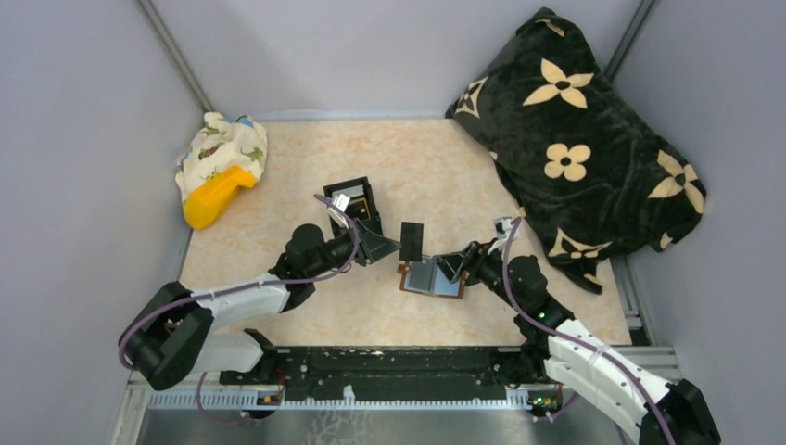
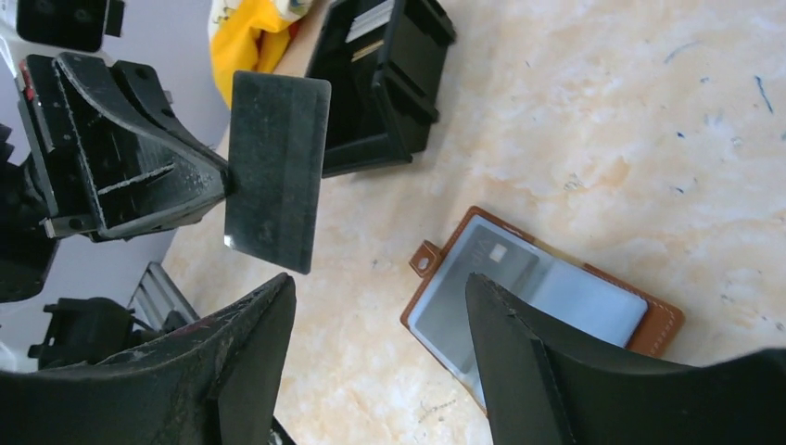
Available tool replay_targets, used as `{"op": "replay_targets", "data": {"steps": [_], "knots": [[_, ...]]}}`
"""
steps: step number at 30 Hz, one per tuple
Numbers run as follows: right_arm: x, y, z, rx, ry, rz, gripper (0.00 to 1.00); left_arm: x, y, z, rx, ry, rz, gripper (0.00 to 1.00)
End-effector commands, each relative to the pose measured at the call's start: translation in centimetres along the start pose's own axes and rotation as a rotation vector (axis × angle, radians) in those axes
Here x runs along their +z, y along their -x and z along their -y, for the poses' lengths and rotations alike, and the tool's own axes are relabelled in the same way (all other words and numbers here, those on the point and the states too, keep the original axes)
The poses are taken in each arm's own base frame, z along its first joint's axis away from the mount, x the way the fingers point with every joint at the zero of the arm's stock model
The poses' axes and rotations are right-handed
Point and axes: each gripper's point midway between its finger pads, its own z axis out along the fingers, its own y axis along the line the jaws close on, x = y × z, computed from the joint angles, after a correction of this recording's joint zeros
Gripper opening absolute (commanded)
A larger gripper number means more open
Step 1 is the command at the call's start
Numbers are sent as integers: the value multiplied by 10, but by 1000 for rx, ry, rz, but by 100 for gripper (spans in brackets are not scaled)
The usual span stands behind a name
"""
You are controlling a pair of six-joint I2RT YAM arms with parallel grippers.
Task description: Take the credit cards out of the card holder
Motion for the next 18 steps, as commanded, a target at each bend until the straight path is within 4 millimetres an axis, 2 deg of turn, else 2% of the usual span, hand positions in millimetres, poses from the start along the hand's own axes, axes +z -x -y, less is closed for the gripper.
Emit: {"op": "replay_targets", "data": {"steps": [1,8,18], "knots": [[3,29,-34,-26,140,87,68,-5,10,32,-15,-116,9,0],[4,37,-59,-32,266,109,68,-13,14,46,-19,-158,16,0],[-5,52,-86,-47,396,165,68,-16,15,53,-5,-180,16,0]]}}
